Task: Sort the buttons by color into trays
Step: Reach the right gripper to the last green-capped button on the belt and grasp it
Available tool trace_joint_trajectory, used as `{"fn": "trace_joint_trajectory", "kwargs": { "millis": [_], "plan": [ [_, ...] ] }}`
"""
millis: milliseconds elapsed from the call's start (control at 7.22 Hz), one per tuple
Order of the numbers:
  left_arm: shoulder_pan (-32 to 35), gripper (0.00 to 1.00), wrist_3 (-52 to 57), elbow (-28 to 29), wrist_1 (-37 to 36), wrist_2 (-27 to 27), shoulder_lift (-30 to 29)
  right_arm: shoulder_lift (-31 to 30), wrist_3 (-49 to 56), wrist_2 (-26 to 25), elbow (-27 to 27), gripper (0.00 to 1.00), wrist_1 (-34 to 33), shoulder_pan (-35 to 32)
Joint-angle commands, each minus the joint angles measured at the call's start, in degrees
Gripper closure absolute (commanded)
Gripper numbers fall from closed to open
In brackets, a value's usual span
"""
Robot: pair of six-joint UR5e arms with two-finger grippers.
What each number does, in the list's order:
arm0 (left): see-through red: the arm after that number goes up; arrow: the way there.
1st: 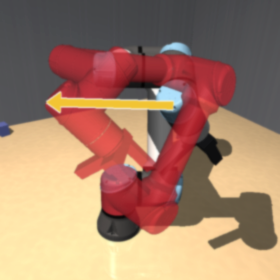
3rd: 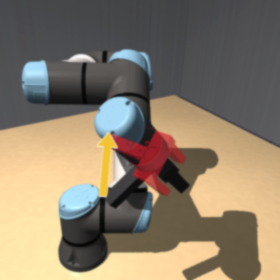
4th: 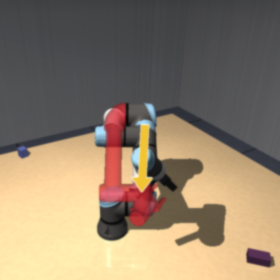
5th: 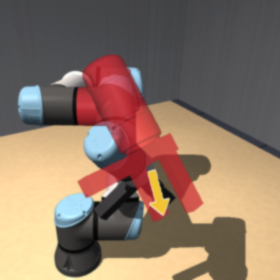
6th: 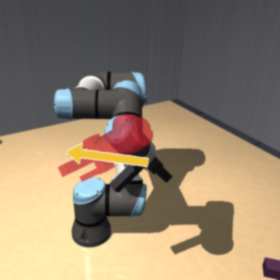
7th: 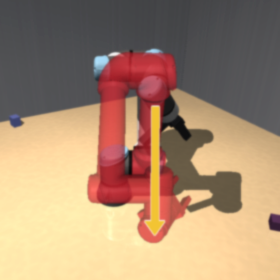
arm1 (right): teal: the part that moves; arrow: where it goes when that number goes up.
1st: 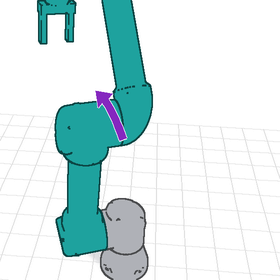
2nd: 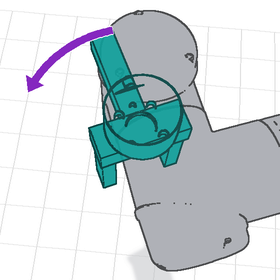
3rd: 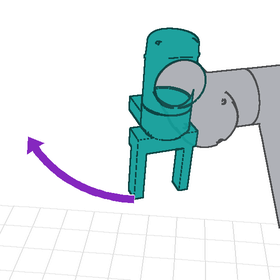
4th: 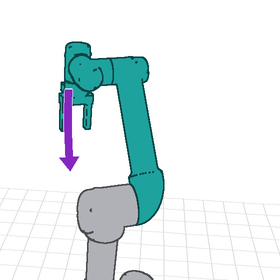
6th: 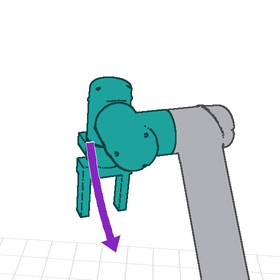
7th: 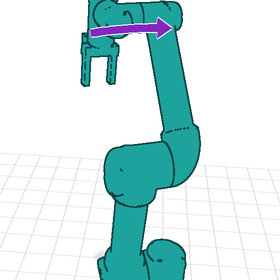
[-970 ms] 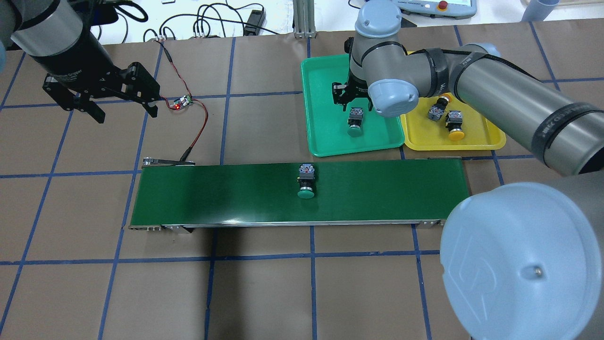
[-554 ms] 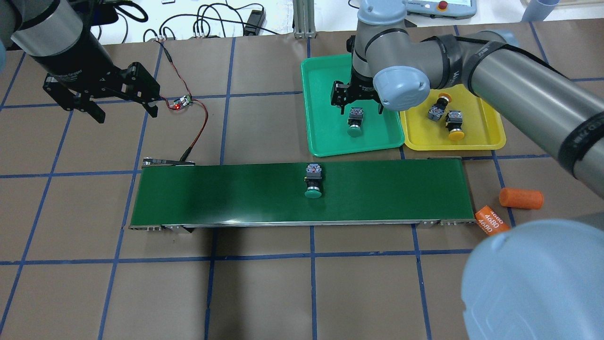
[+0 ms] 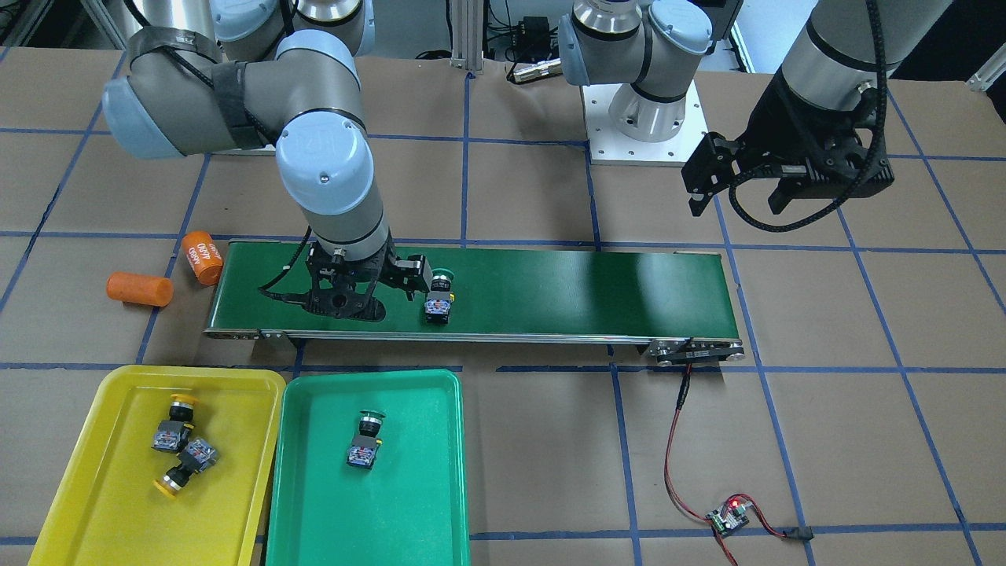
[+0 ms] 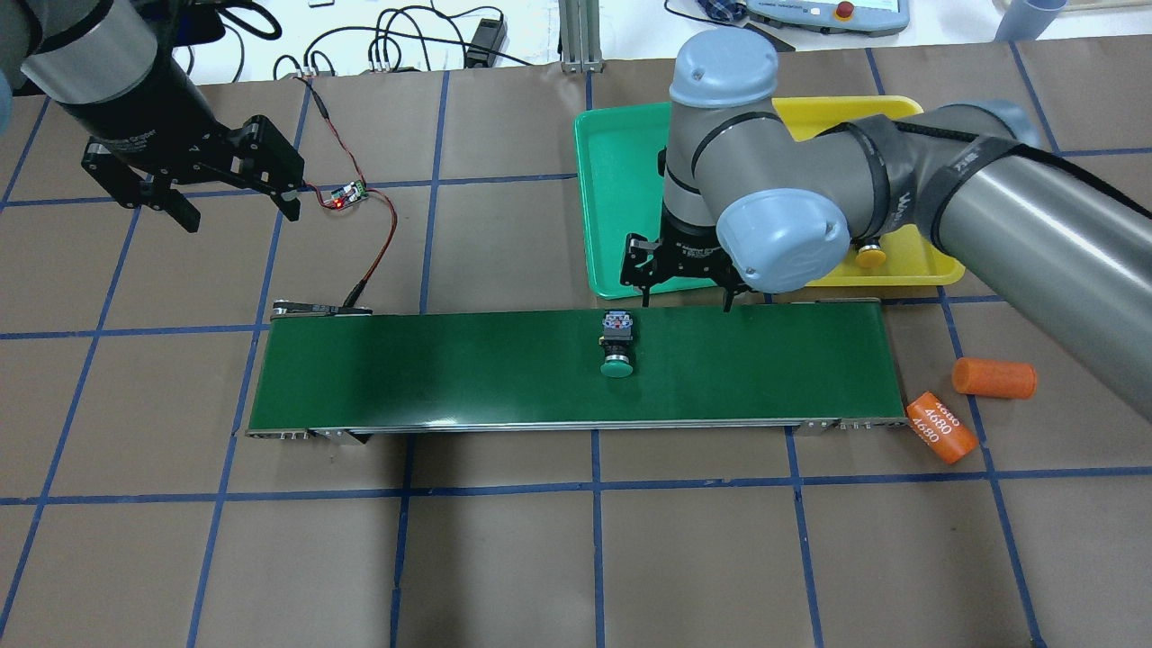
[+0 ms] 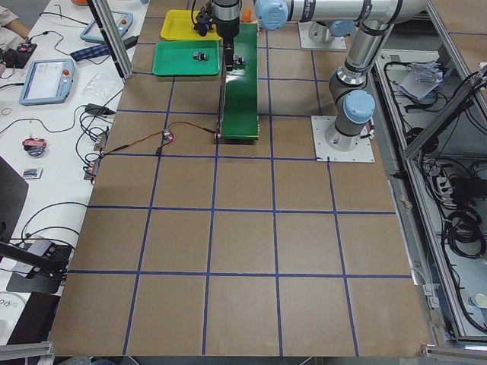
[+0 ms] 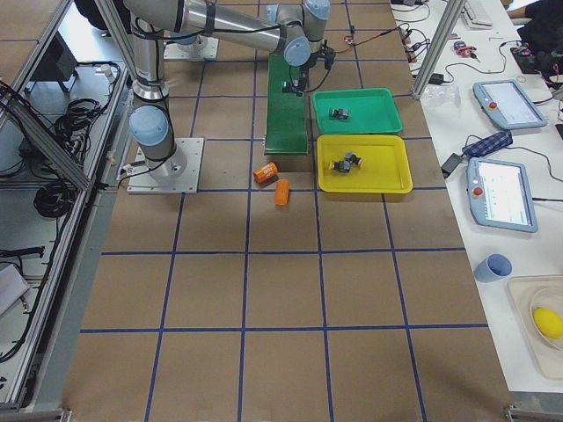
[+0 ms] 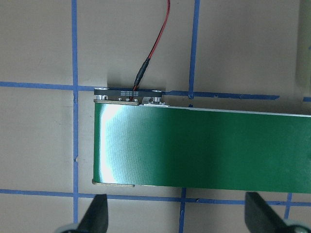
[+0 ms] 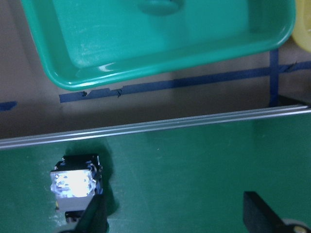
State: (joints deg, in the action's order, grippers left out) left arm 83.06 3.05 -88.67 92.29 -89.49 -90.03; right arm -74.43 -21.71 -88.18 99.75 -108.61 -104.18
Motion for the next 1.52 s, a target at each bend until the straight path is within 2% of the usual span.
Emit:
{"fn": "trace_joint_trajectory", "kwargs": {
  "millis": [0, 139, 277, 416, 554, 693, 831, 1108, 1385],
  "plan": [
    [-0.18, 0.0, 0.12, -0.53, -0.61, -0.59, -1.63, 1.9, -3.43, 2.29, 1.85, 0.0, -3.61, -3.13],
    [-0.44, 0.0, -0.49, -0.88, -0.35, 0.01, -1.64, 3.31, -3.26, 3.18, 1.85, 0.0, -4.33, -3.22],
    [-0.79, 0.0, -5.8, -2.37, -0.87, 0.28, -2.34, 3.76, -3.17, 3.28, 1.94, 0.0, -4.25, -3.4],
    [-0.62, 0.0, -6.38, -2.9, -3.92, 0.8, -2.95, 3.94, -2.64, 3.1, 2.03, 0.0, -4.16, -3.4],
    [0.16, 0.0, -6.38, -3.78, -4.22, 0.29, -2.79, 4.63, -2.64, 2.49, 1.94, 0.43, -4.24, -3.31],
    [0.26, 0.0, -5.95, -4.13, -5.0, 0.11, -1.83, 4.82, -2.81, 1.96, 1.85, 0.96, -4.24, -3.31],
    [0.26, 0.0, -4.12, -4.4, -6.49, 0.02, -1.99, 4.47, -2.73, 1.87, 1.5, 1.0, -4.16, -3.31],
    [0.26, 0.0, -4.01, -5.45, -11.92, 0.11, -3.75, 4.11, -2.47, -1.36, -1.03, 1.0, -4.24, -2.0],
    [0.34, 0.0, -4.19, -5.45, -12.48, 0.02, -1.93, 5.77, 1.54, -4.27, -9.54, 1.0, -4.59, 1.14]
  ]
}}
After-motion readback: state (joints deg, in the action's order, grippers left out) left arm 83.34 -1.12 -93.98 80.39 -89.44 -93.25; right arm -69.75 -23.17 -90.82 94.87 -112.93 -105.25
